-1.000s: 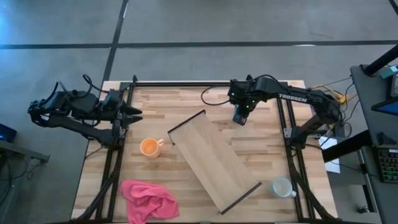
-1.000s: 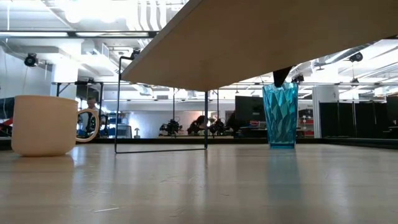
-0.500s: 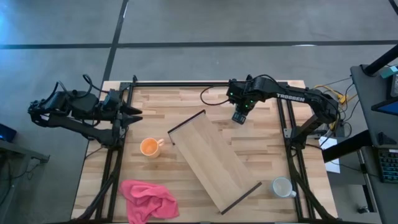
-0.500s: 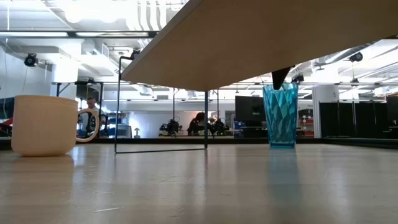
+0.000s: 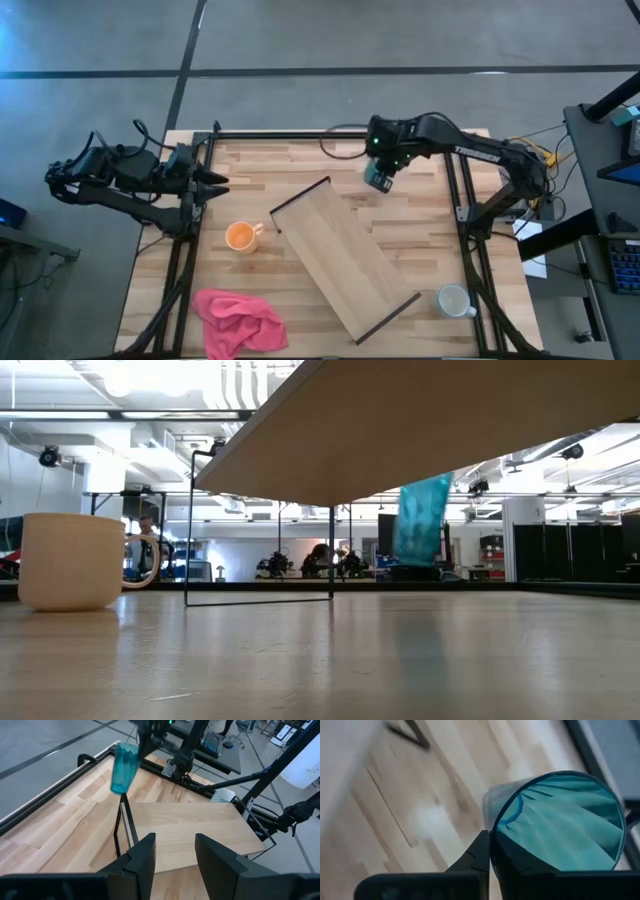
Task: Stack small to large cups/mugs on shelf
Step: Put the blue glass on the shelf
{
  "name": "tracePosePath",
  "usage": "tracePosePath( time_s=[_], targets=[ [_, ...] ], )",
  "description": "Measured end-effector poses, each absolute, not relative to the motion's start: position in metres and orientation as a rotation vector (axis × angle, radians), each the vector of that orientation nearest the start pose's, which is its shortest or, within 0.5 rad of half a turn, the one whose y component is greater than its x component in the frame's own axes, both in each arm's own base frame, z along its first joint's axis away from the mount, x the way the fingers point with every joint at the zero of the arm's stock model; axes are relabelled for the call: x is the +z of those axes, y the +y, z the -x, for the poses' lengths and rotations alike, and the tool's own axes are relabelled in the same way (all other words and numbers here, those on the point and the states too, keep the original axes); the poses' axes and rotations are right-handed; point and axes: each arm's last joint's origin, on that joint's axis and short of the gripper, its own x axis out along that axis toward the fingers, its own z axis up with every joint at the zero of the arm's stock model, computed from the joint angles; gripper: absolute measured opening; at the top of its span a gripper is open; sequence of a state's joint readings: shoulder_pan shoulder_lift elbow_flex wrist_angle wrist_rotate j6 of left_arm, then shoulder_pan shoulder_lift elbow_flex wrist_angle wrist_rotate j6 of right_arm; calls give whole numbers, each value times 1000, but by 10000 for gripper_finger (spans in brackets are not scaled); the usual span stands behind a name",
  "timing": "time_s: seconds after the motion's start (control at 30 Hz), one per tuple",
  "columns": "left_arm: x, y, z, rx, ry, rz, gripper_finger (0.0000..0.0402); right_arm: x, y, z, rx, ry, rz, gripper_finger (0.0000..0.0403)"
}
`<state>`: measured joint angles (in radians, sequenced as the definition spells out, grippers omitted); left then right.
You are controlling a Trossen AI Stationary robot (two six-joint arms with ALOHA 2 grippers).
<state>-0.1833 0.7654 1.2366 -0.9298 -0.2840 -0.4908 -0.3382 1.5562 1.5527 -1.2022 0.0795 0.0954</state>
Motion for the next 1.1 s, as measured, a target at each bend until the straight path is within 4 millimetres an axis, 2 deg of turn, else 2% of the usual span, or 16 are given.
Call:
tracePosePath(
  time_s=[0.13, 0.27, 0.43, 0.5, 0.67, 0.87, 0.97, 1.1],
  targets=[
    [409, -11, -106, 205, 411, 376, 125, 377, -99, -280, -412, 1045, -202, 9],
    [409, -11, -106, 205, 411, 376, 125, 416, -88, -278, -352, 925, -130, 9],
    [409, -11, -106, 205, 411, 376, 125, 458, -66, -272, -137, 781, -82, 9],
    [409, -11, -106, 205, 411, 375, 125, 468, -55, -271, -50, 737, -55, 9],
    [409, -11, -106, 205, 411, 375, 125, 477, -32, -264, 85, 752, 45, 9],
    [409, -11, -106, 205, 410, 375, 125, 476, -19, -262, 123, 776, 47, 9],
    [409, -12, -107, 204, 408, 376, 125, 469, -17, -270, 129, 808, 26, 9],
    [408, -12, -112, 207, 419, 373, 125, 460, -14, -291, 146, 843, 27, 9]
  ],
)
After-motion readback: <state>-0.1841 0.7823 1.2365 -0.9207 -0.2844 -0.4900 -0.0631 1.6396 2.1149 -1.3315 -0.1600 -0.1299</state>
